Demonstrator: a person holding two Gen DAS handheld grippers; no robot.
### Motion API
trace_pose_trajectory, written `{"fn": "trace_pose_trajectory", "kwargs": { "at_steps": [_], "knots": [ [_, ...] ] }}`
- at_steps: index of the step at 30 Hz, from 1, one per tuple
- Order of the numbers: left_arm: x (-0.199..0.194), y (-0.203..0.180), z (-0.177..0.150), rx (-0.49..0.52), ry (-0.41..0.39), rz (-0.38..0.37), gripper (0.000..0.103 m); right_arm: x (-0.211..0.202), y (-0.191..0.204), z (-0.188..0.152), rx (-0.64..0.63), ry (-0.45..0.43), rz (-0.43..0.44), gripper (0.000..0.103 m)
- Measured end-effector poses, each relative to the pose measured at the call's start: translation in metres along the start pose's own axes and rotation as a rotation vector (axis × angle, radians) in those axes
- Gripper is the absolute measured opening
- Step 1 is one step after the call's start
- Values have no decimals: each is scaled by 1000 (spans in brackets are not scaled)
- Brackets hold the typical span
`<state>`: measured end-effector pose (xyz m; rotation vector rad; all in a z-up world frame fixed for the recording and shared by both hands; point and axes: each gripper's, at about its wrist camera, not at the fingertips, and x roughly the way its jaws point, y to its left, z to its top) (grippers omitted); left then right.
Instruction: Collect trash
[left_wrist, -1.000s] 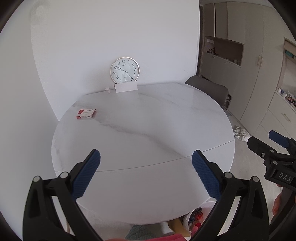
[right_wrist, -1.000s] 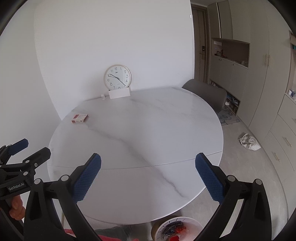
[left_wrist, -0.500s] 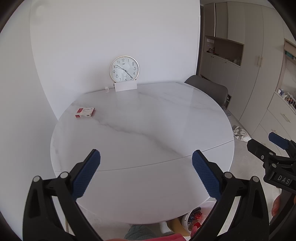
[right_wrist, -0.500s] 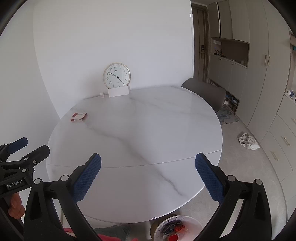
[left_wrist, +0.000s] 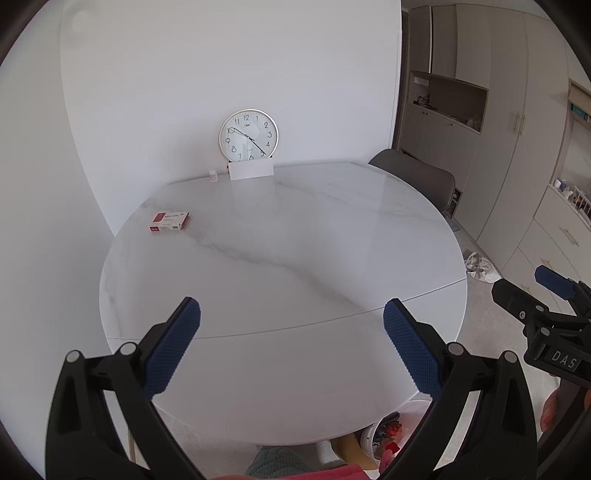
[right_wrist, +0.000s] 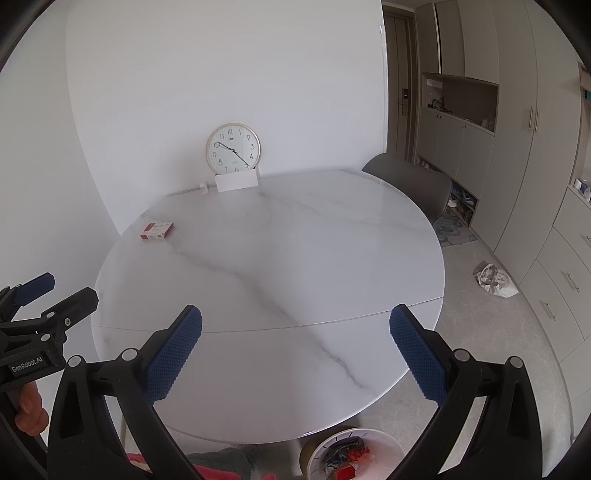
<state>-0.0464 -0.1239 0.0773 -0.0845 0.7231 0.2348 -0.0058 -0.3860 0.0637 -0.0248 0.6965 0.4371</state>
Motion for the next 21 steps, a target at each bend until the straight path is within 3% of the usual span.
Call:
{"fn": "trace_pose_trajectory", "kwargs": {
  "at_steps": [21],
  "knots": [
    [-1, -2, -3, -12, 5, 0, 95, 1, 1, 1, -1, 1, -1, 101]
  ]
}}
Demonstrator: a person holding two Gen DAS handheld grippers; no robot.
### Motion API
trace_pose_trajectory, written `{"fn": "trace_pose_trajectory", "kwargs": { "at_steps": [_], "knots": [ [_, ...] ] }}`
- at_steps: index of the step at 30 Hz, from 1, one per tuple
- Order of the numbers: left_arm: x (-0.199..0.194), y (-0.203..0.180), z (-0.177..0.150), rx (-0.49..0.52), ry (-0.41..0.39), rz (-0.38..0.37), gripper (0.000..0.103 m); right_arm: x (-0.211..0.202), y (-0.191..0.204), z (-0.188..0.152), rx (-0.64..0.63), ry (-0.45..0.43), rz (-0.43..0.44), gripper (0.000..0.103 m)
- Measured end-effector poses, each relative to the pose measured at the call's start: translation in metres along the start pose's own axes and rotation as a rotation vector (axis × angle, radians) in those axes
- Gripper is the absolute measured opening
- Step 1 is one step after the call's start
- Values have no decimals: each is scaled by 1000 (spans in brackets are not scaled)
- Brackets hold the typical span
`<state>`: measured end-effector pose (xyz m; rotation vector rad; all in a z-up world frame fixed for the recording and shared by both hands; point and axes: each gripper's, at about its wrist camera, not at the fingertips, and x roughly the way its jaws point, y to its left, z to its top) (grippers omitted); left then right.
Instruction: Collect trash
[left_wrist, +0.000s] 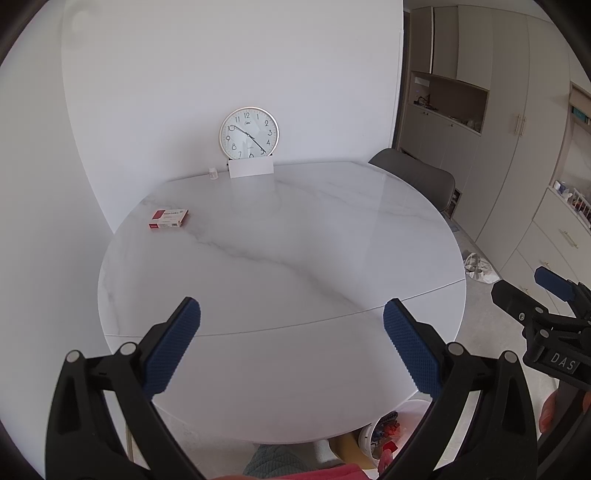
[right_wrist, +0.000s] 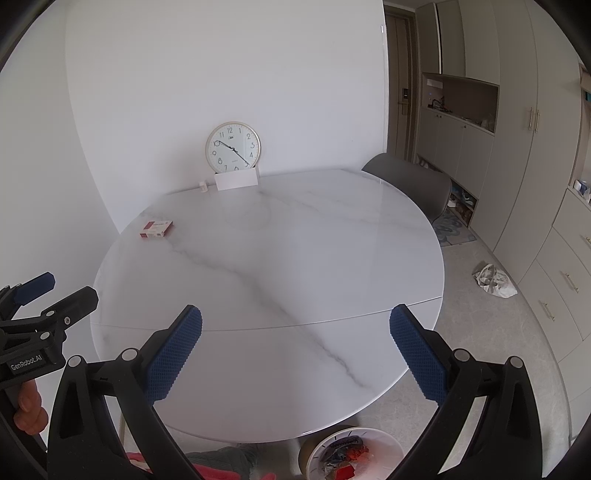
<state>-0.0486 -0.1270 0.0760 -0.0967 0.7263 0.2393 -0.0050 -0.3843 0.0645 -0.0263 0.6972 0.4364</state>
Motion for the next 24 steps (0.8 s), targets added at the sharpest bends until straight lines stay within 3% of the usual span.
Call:
{"fn": "trace_pose_trajectory", "kwargs": {
  "at_steps": [13, 24],
  "knots": [
    [-3, -4, -4, -6, -27, 19, 95, -1, -3, -4, -4, 3, 4, 101],
    [3, 0, -3, -39, -1, 12, 95, 0, -7, -11, -17, 19, 16, 101]
  ]
}}
